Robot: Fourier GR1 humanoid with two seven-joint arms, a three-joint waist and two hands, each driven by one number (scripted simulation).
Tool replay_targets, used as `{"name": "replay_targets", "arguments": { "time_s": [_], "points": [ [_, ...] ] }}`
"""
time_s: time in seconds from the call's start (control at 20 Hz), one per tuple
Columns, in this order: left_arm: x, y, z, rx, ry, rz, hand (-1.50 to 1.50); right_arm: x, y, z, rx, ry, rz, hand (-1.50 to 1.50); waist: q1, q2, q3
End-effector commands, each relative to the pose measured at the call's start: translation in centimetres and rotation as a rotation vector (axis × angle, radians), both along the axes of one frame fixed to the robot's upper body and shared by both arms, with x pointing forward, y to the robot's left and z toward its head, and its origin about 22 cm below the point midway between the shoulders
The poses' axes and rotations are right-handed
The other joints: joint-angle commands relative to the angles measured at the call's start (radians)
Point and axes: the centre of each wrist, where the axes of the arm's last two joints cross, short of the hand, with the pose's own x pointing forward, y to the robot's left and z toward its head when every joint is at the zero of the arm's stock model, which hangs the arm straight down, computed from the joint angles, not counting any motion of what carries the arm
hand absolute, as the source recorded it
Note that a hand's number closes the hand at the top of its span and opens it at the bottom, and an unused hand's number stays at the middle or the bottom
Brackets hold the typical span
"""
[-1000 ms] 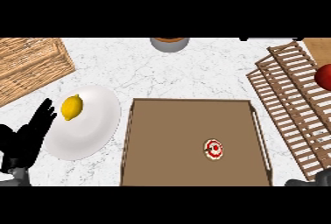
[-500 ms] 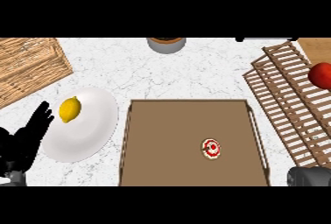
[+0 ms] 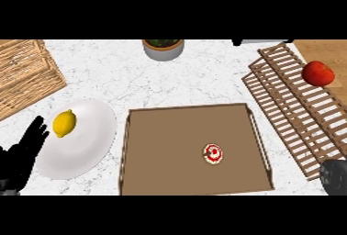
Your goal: Pick the tomato from the tray and place it in the tiered shelf
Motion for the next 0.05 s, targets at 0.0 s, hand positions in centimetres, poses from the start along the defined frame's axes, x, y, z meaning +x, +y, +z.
{"name": "replay_targets", "arguments": {
  "time_s": [0.0],
  "points": [
    [-0.32,0.58,0.59,0.008,-0.001,0.023,0.0,-3.74,1.1,-0.66,0.12,0.01,-0.044,-1.5,-0.023,-0.015,0.0]
  ]
}}
